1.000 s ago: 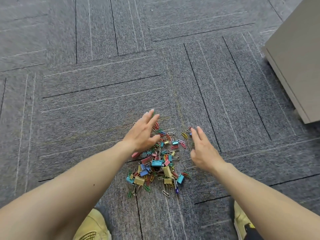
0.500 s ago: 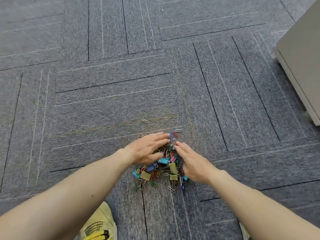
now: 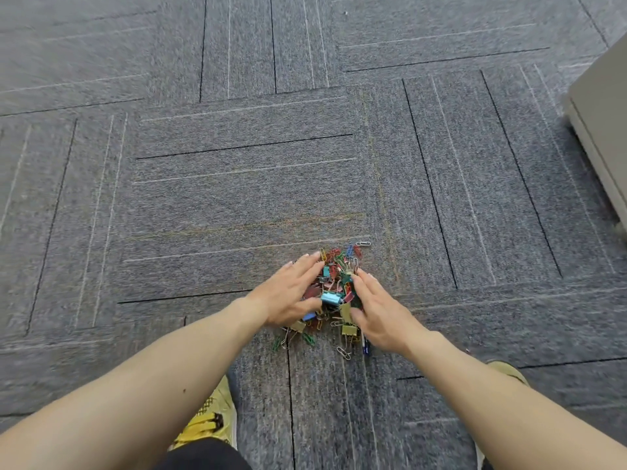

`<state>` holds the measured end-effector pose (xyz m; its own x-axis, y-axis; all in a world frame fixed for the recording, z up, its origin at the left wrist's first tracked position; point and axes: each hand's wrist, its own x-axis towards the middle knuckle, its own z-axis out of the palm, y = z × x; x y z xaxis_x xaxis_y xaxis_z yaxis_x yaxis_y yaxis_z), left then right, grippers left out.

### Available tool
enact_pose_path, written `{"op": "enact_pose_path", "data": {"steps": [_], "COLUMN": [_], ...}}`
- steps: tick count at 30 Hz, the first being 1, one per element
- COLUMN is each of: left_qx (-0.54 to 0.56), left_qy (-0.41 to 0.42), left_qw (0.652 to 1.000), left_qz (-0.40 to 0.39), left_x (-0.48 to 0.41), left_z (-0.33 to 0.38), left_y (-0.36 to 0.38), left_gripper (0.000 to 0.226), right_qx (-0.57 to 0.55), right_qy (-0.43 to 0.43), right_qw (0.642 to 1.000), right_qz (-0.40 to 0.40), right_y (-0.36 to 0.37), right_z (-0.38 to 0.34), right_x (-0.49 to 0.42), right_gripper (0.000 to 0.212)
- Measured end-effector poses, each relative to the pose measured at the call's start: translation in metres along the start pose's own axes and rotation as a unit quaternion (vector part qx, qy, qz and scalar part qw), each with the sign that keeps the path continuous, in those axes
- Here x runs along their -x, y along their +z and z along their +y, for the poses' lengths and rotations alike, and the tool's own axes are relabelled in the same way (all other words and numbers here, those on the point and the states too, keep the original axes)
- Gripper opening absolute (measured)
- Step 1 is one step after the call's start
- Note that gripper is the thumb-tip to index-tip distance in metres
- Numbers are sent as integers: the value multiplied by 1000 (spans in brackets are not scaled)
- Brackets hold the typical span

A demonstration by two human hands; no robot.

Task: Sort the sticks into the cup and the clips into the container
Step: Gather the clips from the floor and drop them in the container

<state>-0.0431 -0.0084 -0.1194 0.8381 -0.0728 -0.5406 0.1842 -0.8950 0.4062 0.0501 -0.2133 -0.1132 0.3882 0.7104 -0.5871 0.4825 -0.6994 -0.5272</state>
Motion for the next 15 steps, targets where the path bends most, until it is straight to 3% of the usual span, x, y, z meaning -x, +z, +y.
{"op": "enact_pose_path", "data": {"steps": [4, 7, 11, 15], "left_qx": [46, 62, -19, -60], "left_qy": [29, 20, -37, -67], "left_qw": [998, 996, 996, 993], "left_qz": [8, 59, 73, 75], "left_x": [16, 29, 42, 44], "left_z": [5, 9, 8, 20], "left_y": [13, 21, 38, 65], "left_gripper": [88, 104, 132, 134], "right_qx": [23, 28, 127, 162], "right_qy": [-39, -60, -39, -37], "right_qw": [999, 995, 989, 985], "right_qz": [12, 70, 67, 52], "right_y": [10, 16, 27, 42], "right_z": [-4, -4, -2, 1], "right_x": [5, 11, 20, 24], "right_gripper": [68, 72, 103, 124]}}
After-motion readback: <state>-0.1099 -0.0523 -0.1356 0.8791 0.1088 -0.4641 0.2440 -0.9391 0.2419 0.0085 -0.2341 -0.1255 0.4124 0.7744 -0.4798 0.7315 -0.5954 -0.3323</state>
